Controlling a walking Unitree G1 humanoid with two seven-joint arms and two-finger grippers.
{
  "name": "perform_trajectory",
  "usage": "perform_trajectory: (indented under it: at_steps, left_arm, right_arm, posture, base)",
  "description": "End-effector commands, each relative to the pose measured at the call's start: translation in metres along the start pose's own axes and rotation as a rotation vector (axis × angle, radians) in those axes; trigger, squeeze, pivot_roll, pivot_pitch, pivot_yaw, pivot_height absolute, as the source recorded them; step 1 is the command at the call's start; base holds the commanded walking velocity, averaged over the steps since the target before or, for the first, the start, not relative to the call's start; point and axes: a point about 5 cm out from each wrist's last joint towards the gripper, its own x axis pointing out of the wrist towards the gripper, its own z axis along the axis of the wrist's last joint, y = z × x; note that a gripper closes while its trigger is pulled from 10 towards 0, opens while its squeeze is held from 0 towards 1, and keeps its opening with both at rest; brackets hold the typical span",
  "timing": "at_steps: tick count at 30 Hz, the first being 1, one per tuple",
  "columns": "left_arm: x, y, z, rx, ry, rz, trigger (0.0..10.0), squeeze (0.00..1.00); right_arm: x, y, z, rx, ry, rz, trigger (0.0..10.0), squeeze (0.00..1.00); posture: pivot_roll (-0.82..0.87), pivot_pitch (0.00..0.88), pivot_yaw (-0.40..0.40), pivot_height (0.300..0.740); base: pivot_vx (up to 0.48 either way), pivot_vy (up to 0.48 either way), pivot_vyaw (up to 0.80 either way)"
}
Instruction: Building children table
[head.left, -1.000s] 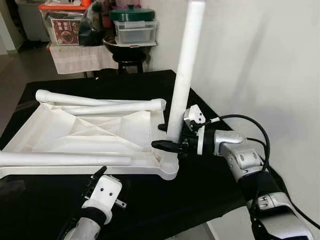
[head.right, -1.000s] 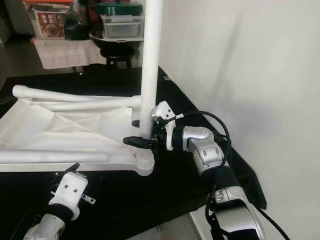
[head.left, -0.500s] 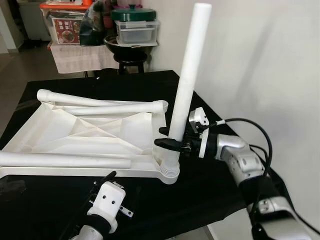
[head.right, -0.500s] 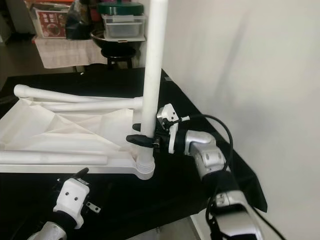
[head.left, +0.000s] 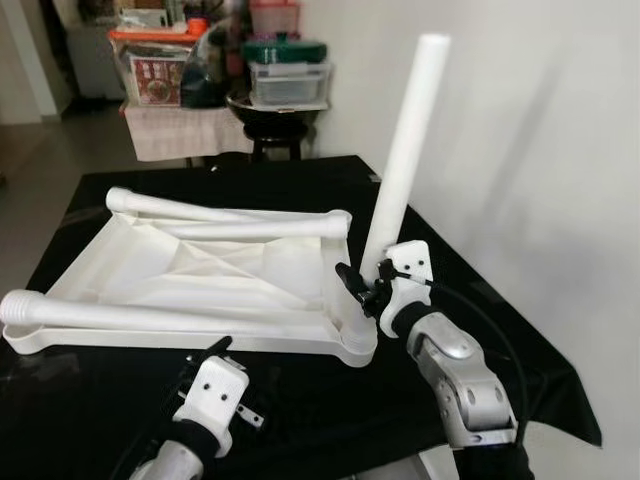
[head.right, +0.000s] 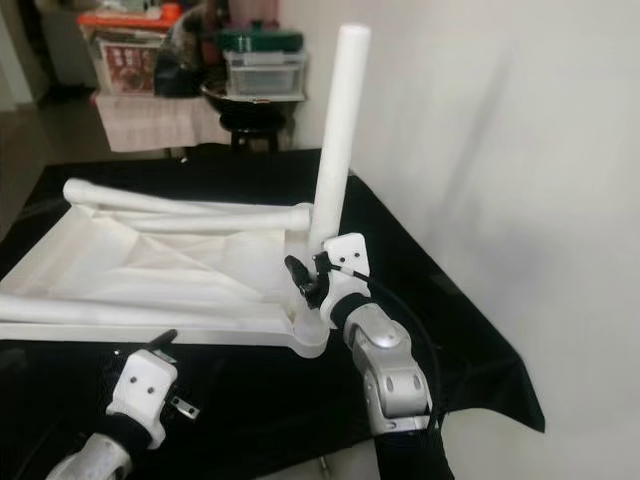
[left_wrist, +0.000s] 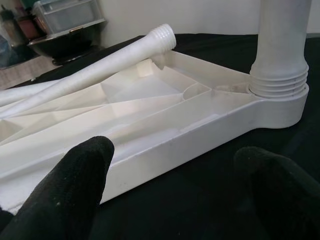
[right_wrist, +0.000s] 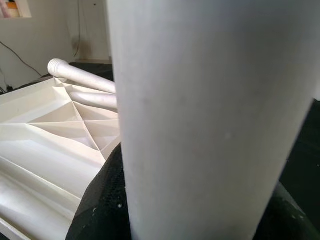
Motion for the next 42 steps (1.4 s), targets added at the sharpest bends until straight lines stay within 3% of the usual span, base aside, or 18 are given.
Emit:
perform_trajectory:
  at_steps: [1,2,3,4,8,10,12,13,14,16,26,27,28,29,30,36,37,42]
  left_arm:
    - [0.001,0.002,-0.002,0.002,0.002,0.004,10.0,0.00]
    - [0.001,0.002,-0.002,0.002,0.001,0.009,10.0,0.00]
    - [0.001,0.002,-0.002,0.003,0.000,0.011,10.0,0.00]
    - [0.002,0.002,-0.002,0.004,0.000,0.011,10.0,0.00]
    - [0.002,0.002,-0.003,0.005,-0.002,0.008,10.0,0.00]
    - [0.003,0.002,-0.003,0.007,-0.005,0.005,10.0,0.00]
    - [0.003,0.002,-0.003,0.010,-0.006,0.003,10.0,0.00]
    - [0.003,0.002,-0.003,0.010,-0.006,0.003,10.0,0.00]
    - [0.004,0.001,-0.002,0.018,-0.008,0.000,10.0,0.00]
    - [0.005,0.000,-0.002,0.026,-0.009,-0.002,10.0,0.00]
    - [0.005,-0.004,-0.002,0.028,-0.017,-0.015,10.0,0.00]
    - [0.005,-0.007,0.000,0.019,-0.024,-0.042,10.0,0.00]
    - [0.003,-0.010,0.001,0.006,-0.031,-0.073,10.0,0.00]
    - [0.003,-0.010,0.001,0.006,-0.031,-0.073,10.0,0.00]
    - [0.002,-0.013,0.002,-0.007,-0.037,-0.098,10.0,0.00]
    - [-0.005,-0.027,0.011,-0.042,-0.077,-0.251,10.0,0.00]
    - [-0.010,-0.036,0.015,-0.097,-0.084,-0.309,10.0,0.00]
    - [-0.020,-0.039,0.013,-0.159,-0.066,-0.293,10.0,0.00]
  right_arm:
    - [-0.001,-0.009,-0.018,-0.024,0.099,-0.044,8.9,0.00]
    - [0.003,-0.007,-0.014,-0.016,0.085,-0.018,10.0,0.00]
    - [0.006,-0.003,-0.011,-0.005,0.075,0.027,10.0,0.00]
    - [0.010,0.003,-0.005,0.019,0.054,0.087,10.0,1.00]
    - [0.014,0.012,0.007,0.029,0.017,0.185,10.0,1.00]
    - [0.018,0.020,0.025,0.005,-0.034,0.427,10.0,1.00]
    - [0.017,0.021,0.029,-0.033,-0.025,0.587,10.0,0.96]
    - [0.017,0.021,0.029,-0.033,-0.025,0.587,10.0,0.96]
    - [0.015,0.018,0.029,-0.103,0.005,0.719,10.0,0.00]
    - [0.012,0.011,0.027,-0.191,0.051,0.857,10.0,0.00]
    - [0.023,0.000,0.028,-0.183,0.133,0.995,10.0,0.00]
    - [0.025,-0.001,0.025,-0.179,0.152,1.001,5.4,0.00]
    - [0.027,-0.002,0.023,-0.169,0.165,0.997,1.7,0.00]
    - [0.027,-0.002,0.023,-0.169,0.165,0.997,1.7,0.00]
    - [0.027,-0.003,0.020,-0.160,0.173,0.996,0.0,0.00]
    - [0.026,-0.009,0.010,-0.140,0.191,0.963,0.0,0.00]
    - [0.023,-0.012,0.007,-0.124,0.181,0.937,0.0,0.00]
    - [0.007,-0.024,0.002,-0.085,0.132,0.866,0.0,0.00]
  posture:
    - [-0.11,0.011,-0.066,0.740]
    - [-0.11,0.012,-0.068,0.740]
    - [-0.11,0.013,-0.069,0.740]
    - [-0.10,0.012,-0.071,0.740]
    - [-0.10,0.009,-0.072,0.740]
    - [-0.09,0.009,-0.071,0.740]
    - [-0.07,0.001,-0.074,0.740]
    - [-0.07,0.001,-0.074,0.740]
    - [-0.05,0.000,-0.079,0.740]
    - [-0.04,0.000,-0.087,0.740]
    - [-0.01,0.000,-0.102,0.740]
    - [-0.01,0.000,-0.105,0.740]
    - [0.00,0.000,-0.107,0.740]
    - [0.00,0.000,-0.107,0.740]
    - [-0.01,0.000,-0.107,0.740]
    - [-0.01,0.000,-0.103,0.740]
    - [-0.01,0.000,-0.094,0.740]
    - [-0.02,0.000,-0.087,0.740]
  base:
    - [0.000,0.000,0.00]
    - [0.000,0.000,0.00]
    - [0.000,0.000,0.00]
    - [0.000,0.000,0.00]
    - [0.000,0.000,0.00]
    - [0.000,0.000,0.00]
    - [0.000,0.000,0.00]
    - [0.000,0.000,0.00]
    - [0.000,0.000,0.00]
    - [0.000,0.000,0.00]
    - [0.000,0.000,0.00]
    - [0.000,0.000,0.00]
    - [0.000,0.000,0.00]
    - [0.000,0.000,0.00]
    - [0.000,0.000,0.00]
    - [0.000,0.000,0.00]
    - [0.000,0.000,0.00]
    - [0.000,0.000,0.00]
